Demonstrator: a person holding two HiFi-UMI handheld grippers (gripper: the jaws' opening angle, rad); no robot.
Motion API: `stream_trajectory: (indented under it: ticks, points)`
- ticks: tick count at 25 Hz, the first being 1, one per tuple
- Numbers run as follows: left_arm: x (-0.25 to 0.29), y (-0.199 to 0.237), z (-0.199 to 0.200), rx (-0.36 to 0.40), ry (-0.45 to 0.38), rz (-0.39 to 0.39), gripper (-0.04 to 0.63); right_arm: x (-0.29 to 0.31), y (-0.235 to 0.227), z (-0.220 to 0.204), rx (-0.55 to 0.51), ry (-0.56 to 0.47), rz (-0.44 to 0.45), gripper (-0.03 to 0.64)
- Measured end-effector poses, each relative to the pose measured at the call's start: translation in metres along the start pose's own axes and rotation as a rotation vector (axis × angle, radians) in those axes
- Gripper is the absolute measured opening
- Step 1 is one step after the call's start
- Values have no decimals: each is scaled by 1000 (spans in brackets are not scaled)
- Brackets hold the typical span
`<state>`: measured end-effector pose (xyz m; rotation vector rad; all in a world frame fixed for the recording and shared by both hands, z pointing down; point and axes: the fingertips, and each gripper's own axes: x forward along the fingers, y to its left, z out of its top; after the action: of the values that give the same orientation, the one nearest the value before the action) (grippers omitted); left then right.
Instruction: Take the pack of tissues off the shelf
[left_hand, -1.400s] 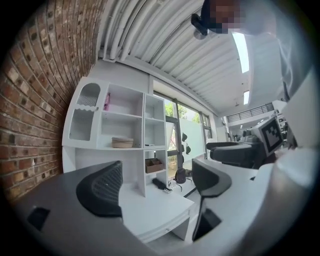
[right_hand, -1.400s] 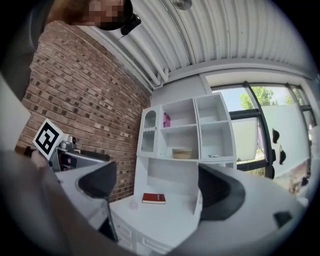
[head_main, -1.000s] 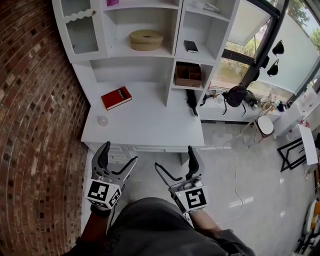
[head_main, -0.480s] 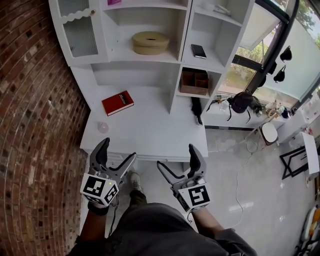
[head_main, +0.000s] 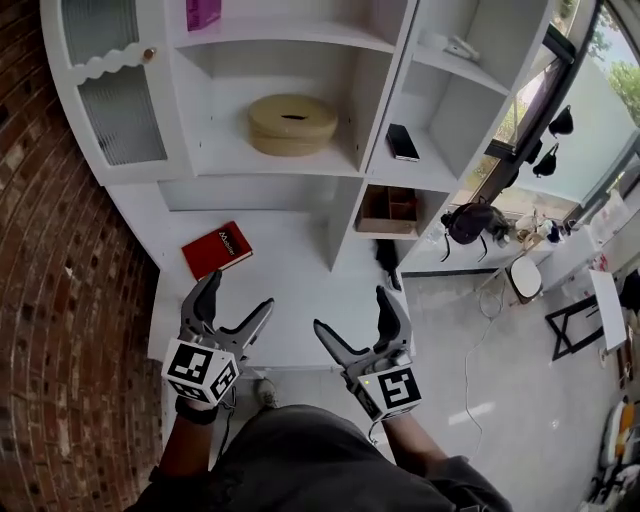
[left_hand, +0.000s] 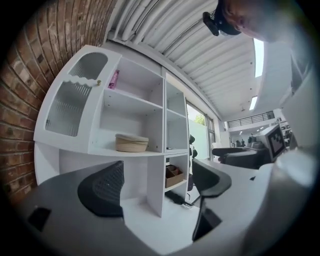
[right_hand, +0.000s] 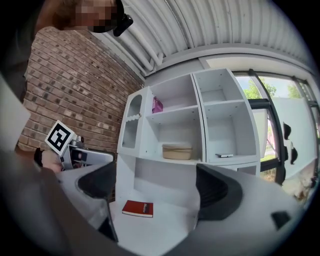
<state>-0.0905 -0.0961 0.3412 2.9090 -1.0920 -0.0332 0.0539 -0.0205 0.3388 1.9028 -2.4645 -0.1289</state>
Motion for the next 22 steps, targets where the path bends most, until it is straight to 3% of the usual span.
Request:
stream_trajectory:
  ticks: [9, 22]
  points:
    - [91, 83, 22, 22, 19, -62, 425, 113, -50, 15, 13, -1, -75, 499]
    - [202, 134, 48, 39, 57, -27, 425, 234, -137, 23, 59, 20, -36, 486]
